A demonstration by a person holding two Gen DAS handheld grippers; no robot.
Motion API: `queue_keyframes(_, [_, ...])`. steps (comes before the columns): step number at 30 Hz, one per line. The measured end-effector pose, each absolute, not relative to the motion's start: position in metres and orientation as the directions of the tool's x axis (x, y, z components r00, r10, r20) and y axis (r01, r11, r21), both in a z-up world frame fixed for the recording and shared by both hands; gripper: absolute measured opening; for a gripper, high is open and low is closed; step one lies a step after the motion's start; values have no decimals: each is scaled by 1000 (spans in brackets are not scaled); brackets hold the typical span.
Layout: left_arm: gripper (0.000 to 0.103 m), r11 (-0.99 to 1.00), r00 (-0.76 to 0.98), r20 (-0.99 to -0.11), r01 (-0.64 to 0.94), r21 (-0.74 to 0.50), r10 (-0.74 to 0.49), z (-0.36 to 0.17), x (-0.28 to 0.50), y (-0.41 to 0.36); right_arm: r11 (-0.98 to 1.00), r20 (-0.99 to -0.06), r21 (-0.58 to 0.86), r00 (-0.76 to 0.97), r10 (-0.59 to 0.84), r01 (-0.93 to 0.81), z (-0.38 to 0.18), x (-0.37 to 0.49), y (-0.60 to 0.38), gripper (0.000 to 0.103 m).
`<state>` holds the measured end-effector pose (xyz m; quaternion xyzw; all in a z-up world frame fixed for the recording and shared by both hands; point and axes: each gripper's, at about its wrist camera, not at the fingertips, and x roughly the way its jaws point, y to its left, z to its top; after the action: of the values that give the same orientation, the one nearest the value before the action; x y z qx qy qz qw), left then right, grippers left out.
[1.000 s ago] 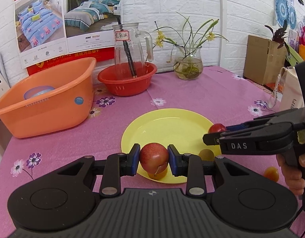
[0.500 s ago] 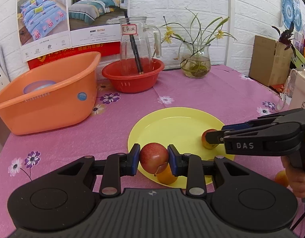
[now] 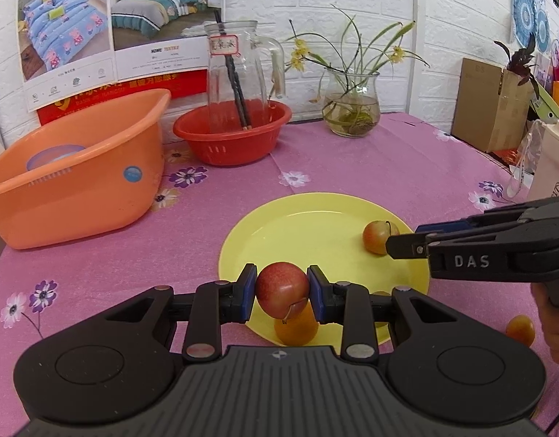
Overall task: Organize fruits
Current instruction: 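Open the right tool to drop its apple while the left tool lowers its apple onto the plate, then open the left tool to release the red apple onto the yellow plate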
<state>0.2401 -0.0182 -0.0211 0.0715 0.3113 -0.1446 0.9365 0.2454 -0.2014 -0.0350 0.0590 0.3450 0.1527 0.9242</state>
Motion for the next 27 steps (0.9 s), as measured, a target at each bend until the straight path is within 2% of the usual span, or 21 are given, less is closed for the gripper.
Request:
queue_keyframes(16, [28,927,718,-630,375,-6,-295,-44,263,-45,967,-590,186,767,253,-175,-17,225,-232,79])
queue_keyframes(27, [30,934,752,-592,356,-4,-289,-31,254,-37,967,-599,194,761,248,-163,-16,212,-238,79])
